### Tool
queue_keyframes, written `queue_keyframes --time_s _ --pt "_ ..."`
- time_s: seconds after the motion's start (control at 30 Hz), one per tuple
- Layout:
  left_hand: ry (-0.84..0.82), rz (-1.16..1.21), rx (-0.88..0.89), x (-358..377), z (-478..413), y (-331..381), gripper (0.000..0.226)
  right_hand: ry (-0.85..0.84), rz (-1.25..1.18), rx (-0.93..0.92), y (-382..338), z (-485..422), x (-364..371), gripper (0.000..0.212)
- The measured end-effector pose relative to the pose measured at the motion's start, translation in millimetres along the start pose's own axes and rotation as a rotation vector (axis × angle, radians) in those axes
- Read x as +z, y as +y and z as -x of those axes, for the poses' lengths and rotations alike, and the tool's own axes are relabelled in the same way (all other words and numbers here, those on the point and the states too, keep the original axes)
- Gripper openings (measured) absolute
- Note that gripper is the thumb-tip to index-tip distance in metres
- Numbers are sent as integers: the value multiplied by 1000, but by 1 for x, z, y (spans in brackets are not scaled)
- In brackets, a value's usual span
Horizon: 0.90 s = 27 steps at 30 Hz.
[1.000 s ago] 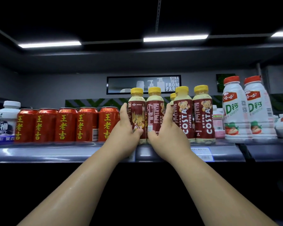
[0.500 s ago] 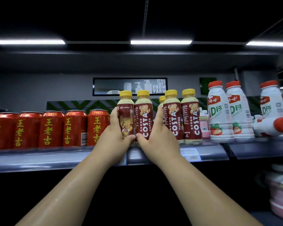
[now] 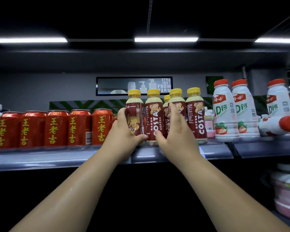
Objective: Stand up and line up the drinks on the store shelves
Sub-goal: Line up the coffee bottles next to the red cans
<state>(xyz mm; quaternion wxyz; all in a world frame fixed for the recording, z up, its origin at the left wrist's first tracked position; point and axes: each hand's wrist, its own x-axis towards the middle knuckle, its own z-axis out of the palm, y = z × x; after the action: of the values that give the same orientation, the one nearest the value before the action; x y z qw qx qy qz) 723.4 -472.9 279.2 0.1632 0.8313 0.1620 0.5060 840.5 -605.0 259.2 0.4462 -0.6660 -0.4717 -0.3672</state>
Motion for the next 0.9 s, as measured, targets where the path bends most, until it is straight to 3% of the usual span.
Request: queue_keyframes --time_s 0.13,0.2,0.4,0.57,0.8,0.9 --pt "-87 15 -77 -1 0 5 107 108 107 -169 22 4 -6 69" --pt "-50 2 -85 -1 0 6 115 140 213 -176 37 4 -8 70" --pt "-94 25 -143 -2 -1 9 112 80 266 35 50 3 -11 91" --pt "-71 22 -147 0 -2 7 111 91 72 275 55 -4 -17 108" --pt "-83 -51 -149 2 -2 8 108 44 20 328 58 -13 -28 109" --pt "-78 -22 -141 2 -4 5 112 28 58 348 64 -21 -42 95"
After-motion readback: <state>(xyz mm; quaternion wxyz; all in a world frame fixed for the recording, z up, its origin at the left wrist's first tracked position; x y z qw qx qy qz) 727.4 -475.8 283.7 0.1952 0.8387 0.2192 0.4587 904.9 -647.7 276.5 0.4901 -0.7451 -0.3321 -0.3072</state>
